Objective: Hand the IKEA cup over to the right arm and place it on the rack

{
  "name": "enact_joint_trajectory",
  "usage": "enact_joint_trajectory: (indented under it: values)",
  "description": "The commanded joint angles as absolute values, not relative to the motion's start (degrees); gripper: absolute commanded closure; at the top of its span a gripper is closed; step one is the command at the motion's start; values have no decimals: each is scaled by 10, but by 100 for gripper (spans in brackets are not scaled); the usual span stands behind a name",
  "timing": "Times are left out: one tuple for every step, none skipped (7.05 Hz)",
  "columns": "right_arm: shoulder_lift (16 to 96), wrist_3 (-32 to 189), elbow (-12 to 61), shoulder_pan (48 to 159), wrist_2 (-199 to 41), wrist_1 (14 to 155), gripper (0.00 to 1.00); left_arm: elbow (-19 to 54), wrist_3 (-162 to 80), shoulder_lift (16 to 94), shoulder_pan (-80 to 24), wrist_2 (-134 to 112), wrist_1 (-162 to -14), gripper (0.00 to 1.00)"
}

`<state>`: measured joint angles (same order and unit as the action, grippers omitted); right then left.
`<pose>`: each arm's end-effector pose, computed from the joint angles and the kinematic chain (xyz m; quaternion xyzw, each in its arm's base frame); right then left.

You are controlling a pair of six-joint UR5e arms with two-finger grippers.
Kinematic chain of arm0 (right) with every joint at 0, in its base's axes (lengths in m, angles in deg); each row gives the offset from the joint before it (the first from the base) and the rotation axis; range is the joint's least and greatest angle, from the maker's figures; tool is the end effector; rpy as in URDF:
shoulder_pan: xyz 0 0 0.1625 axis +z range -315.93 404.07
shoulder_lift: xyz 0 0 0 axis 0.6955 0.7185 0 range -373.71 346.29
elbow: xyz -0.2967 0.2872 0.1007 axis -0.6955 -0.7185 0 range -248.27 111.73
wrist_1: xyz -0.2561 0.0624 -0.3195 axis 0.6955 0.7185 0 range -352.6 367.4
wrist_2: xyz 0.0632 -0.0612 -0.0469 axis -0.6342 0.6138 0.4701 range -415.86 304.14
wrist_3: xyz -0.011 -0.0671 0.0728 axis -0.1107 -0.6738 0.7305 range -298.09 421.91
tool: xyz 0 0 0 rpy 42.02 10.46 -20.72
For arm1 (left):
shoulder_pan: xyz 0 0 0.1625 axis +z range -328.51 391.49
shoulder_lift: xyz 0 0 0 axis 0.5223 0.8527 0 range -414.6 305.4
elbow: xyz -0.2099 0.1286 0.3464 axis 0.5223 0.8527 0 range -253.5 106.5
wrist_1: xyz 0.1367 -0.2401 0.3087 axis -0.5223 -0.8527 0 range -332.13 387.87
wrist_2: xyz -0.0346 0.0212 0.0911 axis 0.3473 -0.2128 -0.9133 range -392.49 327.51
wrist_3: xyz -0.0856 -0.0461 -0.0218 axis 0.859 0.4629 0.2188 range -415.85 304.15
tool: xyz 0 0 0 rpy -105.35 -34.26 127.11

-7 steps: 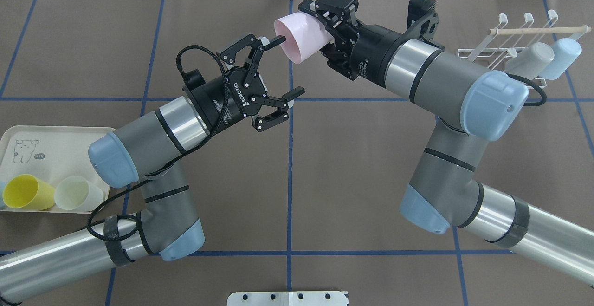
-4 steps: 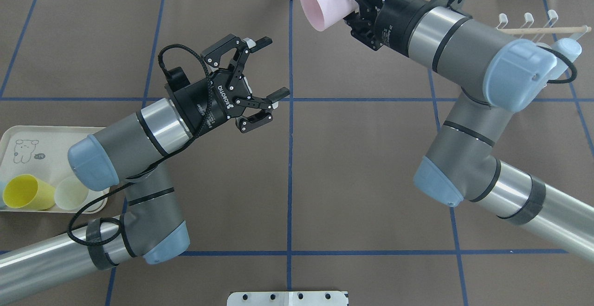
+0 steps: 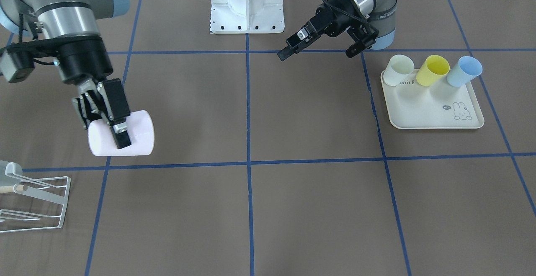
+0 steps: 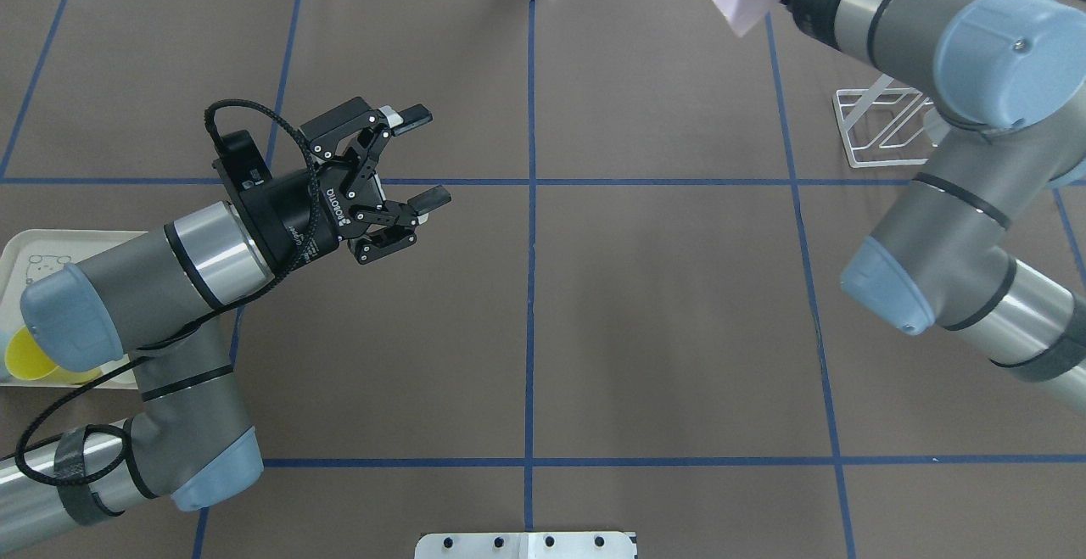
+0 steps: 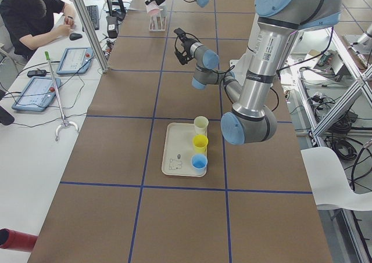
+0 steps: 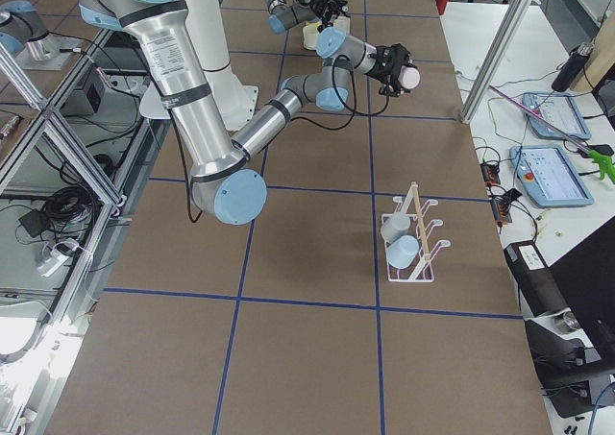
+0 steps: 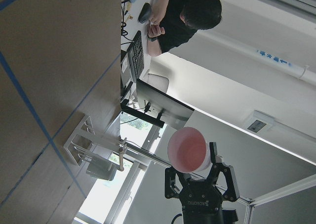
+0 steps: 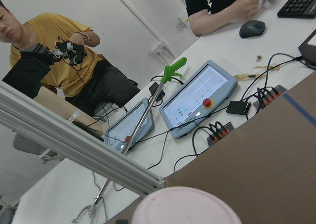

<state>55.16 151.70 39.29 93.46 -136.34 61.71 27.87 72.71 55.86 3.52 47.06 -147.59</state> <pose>-0.2643 -0.5385 0.2443 0.3127 -0.5190 0.3759 0.7010 0.3911 -0.3790 0.2203 -0.0313 0.8511 -0.3492 0.3907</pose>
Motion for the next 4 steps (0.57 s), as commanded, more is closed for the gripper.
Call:
enact_joint_trajectory:
  values:
    - [642,1339,411,974,-1312,641,100,363,635,526,35,484,-1326,0]
    - [673,1260,406,974,-1253,641,100,391,613,510,35,491,-1281,0]
    - [693,1227,398,972,-1216,639,100,396,597,500,35,494,-1276,0]
    - [697,1226,375,966,-1196,633,100,396,595,499,33,495,-1275,0]
